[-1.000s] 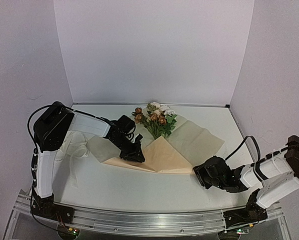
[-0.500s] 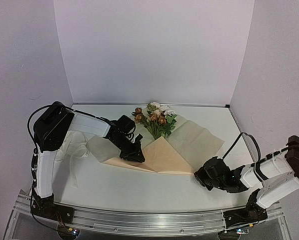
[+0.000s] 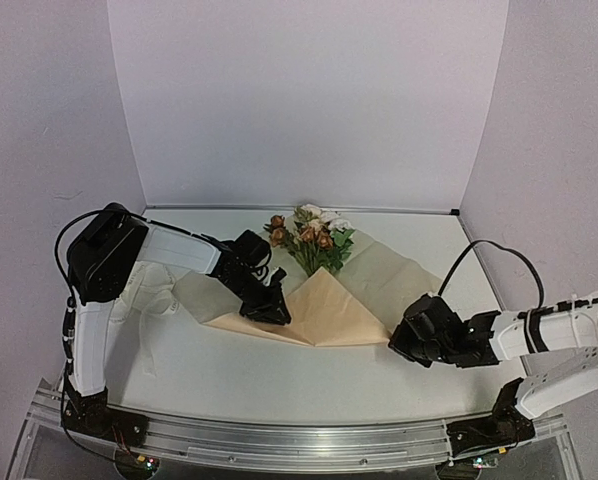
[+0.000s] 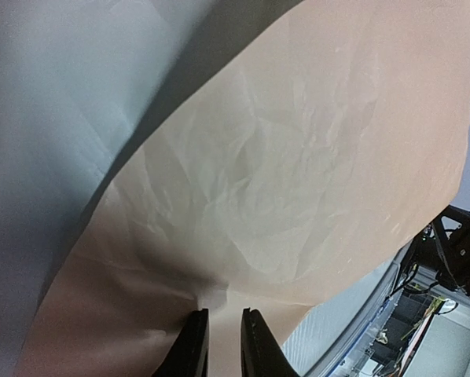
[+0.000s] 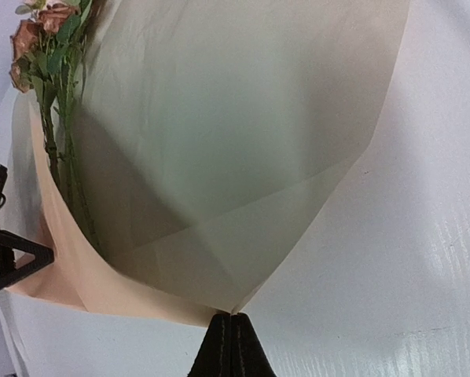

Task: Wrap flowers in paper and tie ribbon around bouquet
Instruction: Fold the one-fourth-folded wrapping paper at the center of the board.

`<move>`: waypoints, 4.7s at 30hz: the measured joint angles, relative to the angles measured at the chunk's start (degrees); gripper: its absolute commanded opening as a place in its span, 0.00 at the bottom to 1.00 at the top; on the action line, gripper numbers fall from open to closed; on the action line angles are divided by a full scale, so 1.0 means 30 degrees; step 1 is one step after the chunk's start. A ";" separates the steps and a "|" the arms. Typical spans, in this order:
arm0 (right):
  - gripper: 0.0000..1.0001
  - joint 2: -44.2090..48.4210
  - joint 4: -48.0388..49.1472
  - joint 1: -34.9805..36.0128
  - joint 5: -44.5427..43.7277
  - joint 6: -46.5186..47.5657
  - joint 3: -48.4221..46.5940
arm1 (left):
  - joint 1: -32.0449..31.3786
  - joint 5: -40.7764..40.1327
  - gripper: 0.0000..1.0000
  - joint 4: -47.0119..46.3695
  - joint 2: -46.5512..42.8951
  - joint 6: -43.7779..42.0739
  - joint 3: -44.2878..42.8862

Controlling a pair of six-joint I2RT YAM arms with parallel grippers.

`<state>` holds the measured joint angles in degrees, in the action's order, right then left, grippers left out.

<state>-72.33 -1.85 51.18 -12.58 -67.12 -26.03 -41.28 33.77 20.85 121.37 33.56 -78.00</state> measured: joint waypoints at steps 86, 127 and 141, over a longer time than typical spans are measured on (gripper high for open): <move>0.00 0.1265 -0.6494 -0.0007 0.1348 0.1887 -0.2565 | -0.7603 -0.1149 0.21 -0.7360 -0.1205 -1.7723 0.2804; 0.00 0.1196 -0.5522 0.0299 0.4068 0.5130 -0.4883 | -0.6700 -0.3297 0.19 -0.9555 0.1794 -1.7425 0.0389; 0.00 0.1775 -0.8397 -0.0131 0.4502 0.6437 -0.5032 | -0.5342 -0.3568 0.31 -1.2192 -0.3091 -1.2625 0.4105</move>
<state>-67.00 -27.04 50.78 0.93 -47.81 -41.12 -57.31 23.07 -15.73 112.09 -4.32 -65.68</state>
